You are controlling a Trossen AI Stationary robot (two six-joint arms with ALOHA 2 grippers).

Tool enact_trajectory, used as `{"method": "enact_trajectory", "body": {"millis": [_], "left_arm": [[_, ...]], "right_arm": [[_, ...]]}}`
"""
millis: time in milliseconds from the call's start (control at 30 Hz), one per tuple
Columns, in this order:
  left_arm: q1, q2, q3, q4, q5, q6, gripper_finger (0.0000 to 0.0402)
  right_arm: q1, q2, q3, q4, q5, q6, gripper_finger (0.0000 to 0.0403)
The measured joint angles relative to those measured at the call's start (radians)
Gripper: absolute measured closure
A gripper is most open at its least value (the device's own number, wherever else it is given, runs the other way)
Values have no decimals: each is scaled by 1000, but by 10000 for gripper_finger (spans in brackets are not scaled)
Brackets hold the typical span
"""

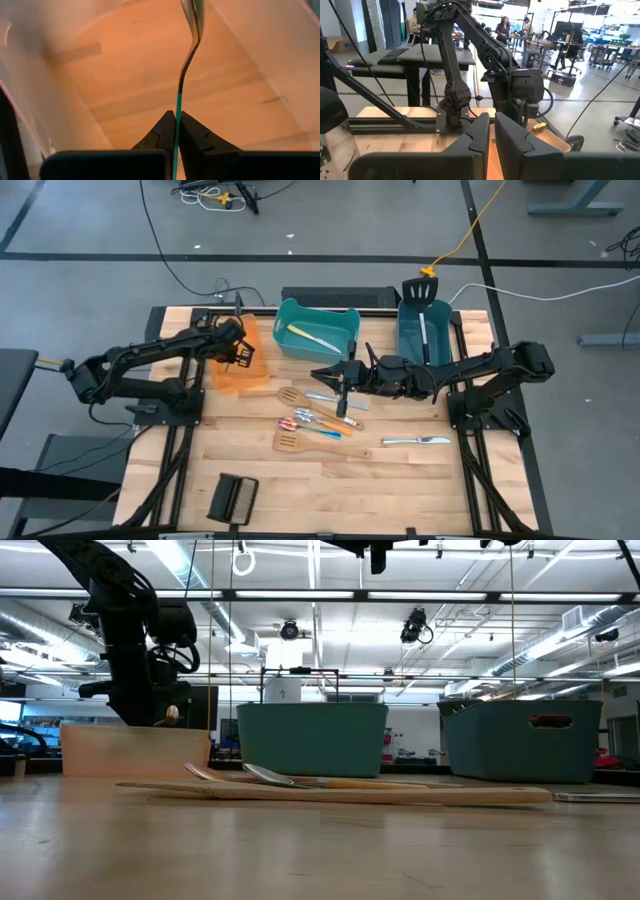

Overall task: Pick & Place Kitchen Items
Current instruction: Put the green spoon into the orange bin, then put the purple spoon into the orange bin

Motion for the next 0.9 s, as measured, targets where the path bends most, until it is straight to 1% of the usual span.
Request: {"method": "enact_trajectory", "body": {"millis": [200, 533, 800, 900], "left_arm": [[0, 0, 0, 12, -1, 9, 385], [0, 0, 0, 13, -7, 13, 339], [-4, 0, 0, 15, -8, 57, 324], [-4, 0, 0, 15, 5, 116, 325]], "right_arm": [[0, 0, 0, 0, 0, 0, 364], [0, 0, 0, 0, 1, 0, 364], [0, 0, 0, -10, 2, 0, 364], [0, 0, 0, -32, 2, 16, 364]]}}
